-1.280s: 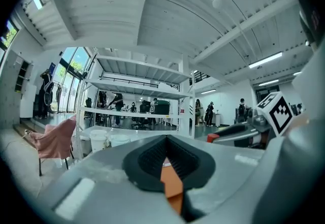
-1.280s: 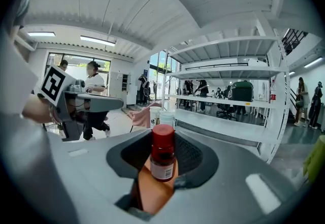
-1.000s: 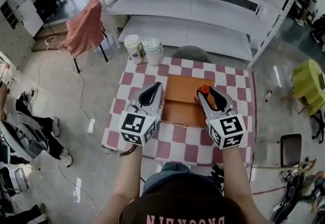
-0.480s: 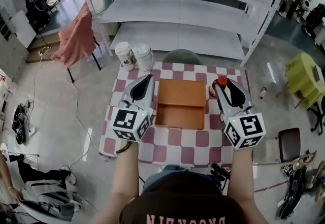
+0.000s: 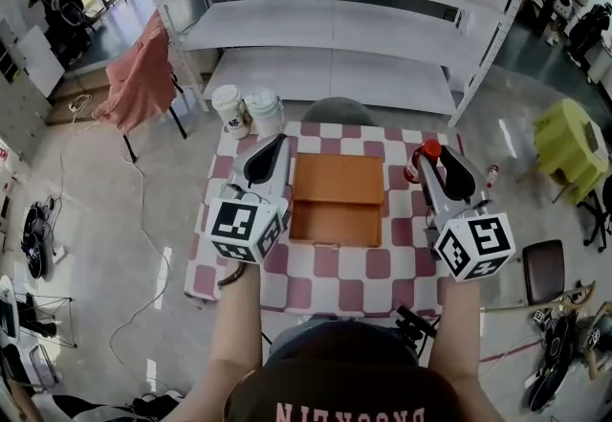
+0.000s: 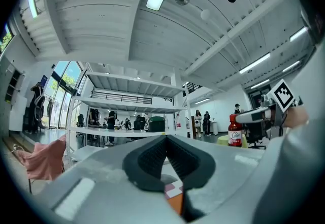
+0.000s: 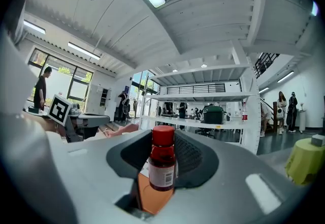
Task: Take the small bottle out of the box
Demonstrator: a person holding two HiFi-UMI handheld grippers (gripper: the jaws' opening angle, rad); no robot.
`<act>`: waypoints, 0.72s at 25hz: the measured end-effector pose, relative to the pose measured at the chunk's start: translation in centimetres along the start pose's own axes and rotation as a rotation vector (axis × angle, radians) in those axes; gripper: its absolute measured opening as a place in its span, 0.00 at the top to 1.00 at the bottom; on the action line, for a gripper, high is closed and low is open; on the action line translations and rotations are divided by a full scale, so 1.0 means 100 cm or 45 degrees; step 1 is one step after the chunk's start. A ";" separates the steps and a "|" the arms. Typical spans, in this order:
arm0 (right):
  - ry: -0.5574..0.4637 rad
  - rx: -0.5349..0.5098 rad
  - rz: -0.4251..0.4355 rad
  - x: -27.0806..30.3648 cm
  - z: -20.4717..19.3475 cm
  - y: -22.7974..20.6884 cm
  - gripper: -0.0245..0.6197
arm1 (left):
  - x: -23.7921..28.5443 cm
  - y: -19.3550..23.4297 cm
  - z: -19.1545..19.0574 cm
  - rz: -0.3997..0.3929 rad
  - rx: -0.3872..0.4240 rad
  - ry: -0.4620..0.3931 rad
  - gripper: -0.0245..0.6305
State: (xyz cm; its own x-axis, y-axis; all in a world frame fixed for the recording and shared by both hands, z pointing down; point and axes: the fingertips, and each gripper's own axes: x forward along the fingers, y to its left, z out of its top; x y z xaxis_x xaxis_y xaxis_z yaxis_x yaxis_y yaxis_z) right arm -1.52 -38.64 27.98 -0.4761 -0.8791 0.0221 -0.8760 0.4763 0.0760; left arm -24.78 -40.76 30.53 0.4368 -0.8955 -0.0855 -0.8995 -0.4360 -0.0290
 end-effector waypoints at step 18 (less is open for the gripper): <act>-0.010 -0.003 0.059 -0.004 0.002 0.003 0.75 | -0.009 -0.002 0.011 0.036 0.023 -0.015 0.97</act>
State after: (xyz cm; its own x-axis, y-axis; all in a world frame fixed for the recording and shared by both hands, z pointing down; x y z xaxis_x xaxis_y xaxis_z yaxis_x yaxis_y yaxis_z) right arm -1.65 -38.13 27.85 -0.5169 -0.8559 0.0175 -0.8527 0.5166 0.0773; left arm -25.00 -39.79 29.47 0.4108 -0.9064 -0.0981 -0.9117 -0.4084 -0.0444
